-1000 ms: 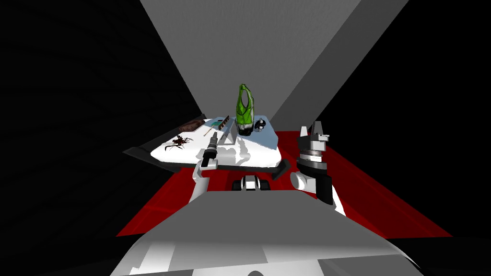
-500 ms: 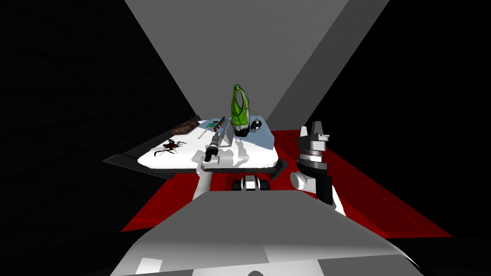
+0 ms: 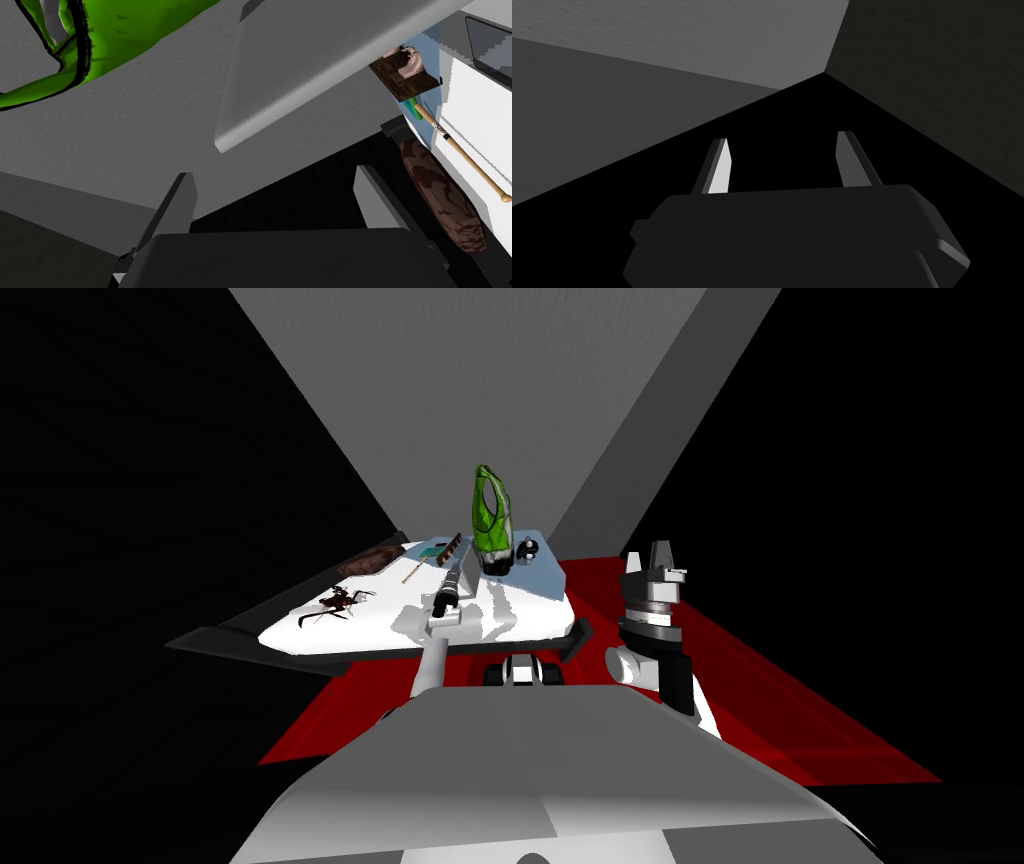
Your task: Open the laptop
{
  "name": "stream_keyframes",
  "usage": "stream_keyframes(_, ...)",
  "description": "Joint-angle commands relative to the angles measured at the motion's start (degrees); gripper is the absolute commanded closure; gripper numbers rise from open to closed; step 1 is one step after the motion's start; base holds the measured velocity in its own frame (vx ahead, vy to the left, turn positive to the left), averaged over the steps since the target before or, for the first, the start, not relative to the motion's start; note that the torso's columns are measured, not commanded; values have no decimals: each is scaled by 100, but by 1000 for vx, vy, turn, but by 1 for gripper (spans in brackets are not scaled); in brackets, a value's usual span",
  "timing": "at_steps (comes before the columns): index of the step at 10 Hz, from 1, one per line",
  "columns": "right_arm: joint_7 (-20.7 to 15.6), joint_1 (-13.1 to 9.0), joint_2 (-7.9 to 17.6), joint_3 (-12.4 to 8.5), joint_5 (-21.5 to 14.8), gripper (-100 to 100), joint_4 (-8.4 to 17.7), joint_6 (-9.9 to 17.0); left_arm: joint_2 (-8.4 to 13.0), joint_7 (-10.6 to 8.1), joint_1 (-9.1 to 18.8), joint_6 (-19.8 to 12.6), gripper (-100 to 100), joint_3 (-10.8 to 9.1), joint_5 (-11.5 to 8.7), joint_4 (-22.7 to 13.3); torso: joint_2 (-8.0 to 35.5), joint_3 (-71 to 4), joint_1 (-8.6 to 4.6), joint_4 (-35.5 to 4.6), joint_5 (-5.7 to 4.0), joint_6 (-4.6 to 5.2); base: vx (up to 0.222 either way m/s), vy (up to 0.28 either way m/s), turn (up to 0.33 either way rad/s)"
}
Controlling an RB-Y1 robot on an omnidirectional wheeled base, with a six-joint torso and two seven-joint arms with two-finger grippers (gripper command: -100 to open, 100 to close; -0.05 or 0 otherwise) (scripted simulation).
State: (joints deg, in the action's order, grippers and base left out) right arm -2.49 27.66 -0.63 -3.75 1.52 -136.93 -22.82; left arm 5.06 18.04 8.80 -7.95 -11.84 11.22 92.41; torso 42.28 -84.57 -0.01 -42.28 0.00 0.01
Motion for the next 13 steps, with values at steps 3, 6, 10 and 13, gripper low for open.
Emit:
stream_keyframes(3,0,0,0,0,0,0,0,0,-38,167,382,-35,-100,-225,-97,-444,7,4,7,-2,1,-4,-1,-10,-91)
stream_keyframes(6,0,-2,0,0,0,0,0,0,190,278,596,122,-100,-386,-276,-892,14,9,-2,-5,-1,0,-68,-22,-123)
stream_keyframes(10,0,0,0,0,0,0,0,0,417,389,809,278,-100,-547,-456,-1503,-1,0,2,1,0,-4,-44,-19,-72)
stream_keyframes(13,0,0,0,0,0,0,0,0,873,610,1236,591,-100,-869,-816,-2126,4,3,0,-1,0,-3,-58,-27,-151)
